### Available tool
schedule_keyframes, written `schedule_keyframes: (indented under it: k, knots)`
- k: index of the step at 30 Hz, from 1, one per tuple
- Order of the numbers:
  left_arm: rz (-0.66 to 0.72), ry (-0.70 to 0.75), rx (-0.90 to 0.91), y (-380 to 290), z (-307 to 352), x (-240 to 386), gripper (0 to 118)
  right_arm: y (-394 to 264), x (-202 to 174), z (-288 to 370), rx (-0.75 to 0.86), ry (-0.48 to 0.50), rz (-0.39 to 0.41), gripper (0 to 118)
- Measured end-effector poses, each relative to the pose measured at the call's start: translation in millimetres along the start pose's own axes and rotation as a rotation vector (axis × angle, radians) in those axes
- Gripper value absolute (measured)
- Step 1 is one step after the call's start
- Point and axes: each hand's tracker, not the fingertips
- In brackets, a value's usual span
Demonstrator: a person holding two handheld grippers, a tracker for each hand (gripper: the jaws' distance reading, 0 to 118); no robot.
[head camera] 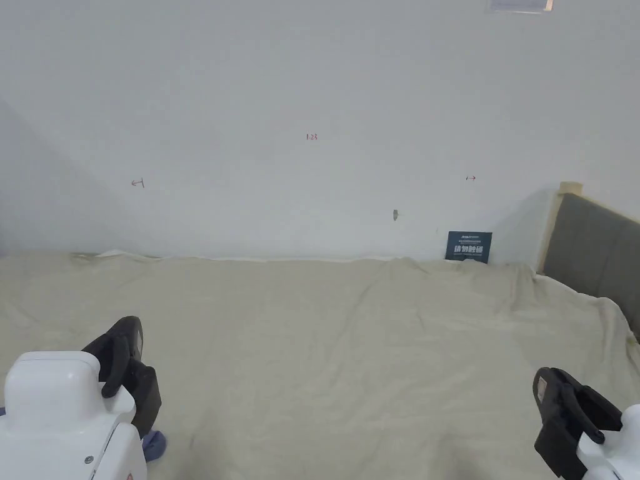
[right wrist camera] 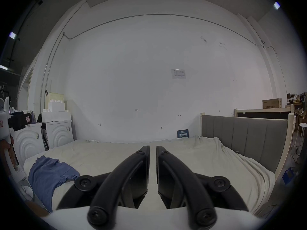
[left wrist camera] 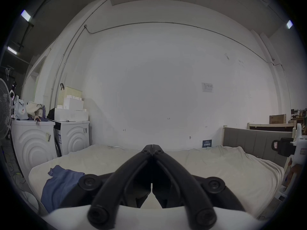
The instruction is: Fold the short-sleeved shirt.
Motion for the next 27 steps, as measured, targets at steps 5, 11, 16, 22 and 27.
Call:
schedule_keyframes:
  k: [5,11,16,22,27]
  knots:
    - [-0.016,-0.042,0.006,-0.9,2.2,1.3,0,-3.0,-1.8,-3.6,0.001,0.017,0.016,10]
    - [-0.104,0.03,-0.021,-6.5,-4.2,7.3,0,-3.3,-3.9,-5.0,-0.012,-0.019,0.046,10]
    - [-0.016,-0.009,-0.094,-8.8,-8.3,-1.3,0,-4.0,7.3,-8.5,-0.052,-0.014,-0.047,10]
    - [-0.031,-0.036,-0.05,-8.2,-1.9,-0.8,0,-4.9,5.0,-8.4,-0.059,-0.034,0.003,10]
    - [-0.064,-0.052,-0.106,-9.9,-7.8,-4.0,0,-4.6,10.4,-8.0,-0.073,-0.028,-0.016,10]
